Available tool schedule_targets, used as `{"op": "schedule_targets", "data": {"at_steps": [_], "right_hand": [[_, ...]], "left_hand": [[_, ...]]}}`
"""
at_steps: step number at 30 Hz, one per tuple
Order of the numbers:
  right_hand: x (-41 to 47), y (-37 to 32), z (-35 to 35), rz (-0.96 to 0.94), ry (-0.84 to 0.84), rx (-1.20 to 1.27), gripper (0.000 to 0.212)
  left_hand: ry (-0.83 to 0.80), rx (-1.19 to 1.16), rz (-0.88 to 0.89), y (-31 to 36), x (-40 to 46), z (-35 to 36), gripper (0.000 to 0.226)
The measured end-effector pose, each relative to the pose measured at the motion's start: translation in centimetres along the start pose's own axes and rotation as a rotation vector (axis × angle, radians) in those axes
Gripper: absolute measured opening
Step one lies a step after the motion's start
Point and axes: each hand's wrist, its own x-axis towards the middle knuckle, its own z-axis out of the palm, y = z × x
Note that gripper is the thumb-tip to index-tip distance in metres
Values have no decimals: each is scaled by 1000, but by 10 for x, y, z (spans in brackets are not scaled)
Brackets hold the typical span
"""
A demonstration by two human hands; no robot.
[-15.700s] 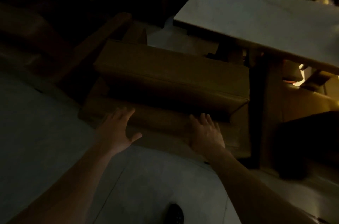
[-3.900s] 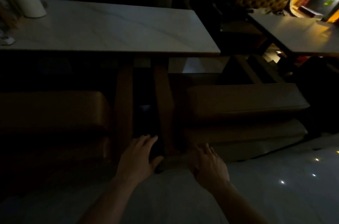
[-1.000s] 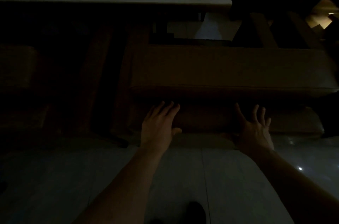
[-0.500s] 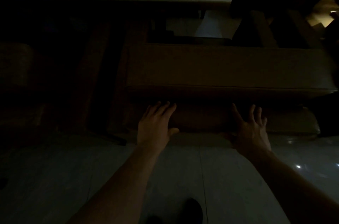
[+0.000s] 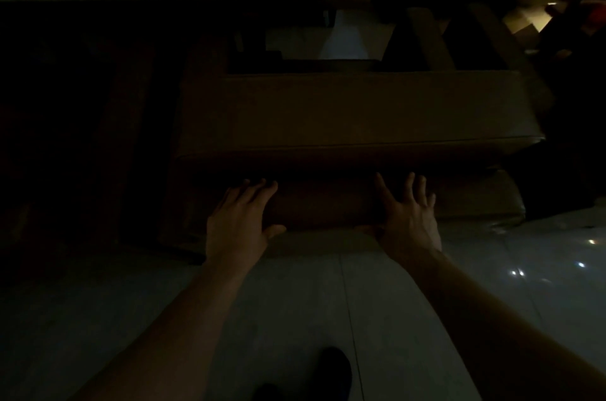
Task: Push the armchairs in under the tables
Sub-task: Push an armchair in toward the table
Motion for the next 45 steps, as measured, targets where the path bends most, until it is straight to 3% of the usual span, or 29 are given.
{"op": "schedule_targets", "data": {"at_steps": [15, 23, 26, 31, 45], "right_hand": [[1, 1, 3, 3, 21, 4, 105], [-1, -2, -10, 13, -79, -35, 106], [-6, -1, -24, 10, -149, -6, 102], [-25, -23, -44, -49, -213, 60, 92], [-106, -63, -152, -137, -237, 198, 93]], "left_hand": [[-6, -31, -2, 0, 3, 6, 76], [-146, -21, 9, 4, 5, -6, 86], [-245, -10, 24, 4, 2, -19, 92], [-189, -87, -20, 2, -12, -56, 83], [-193, -111, -11, 3, -74, -167, 97]]}}
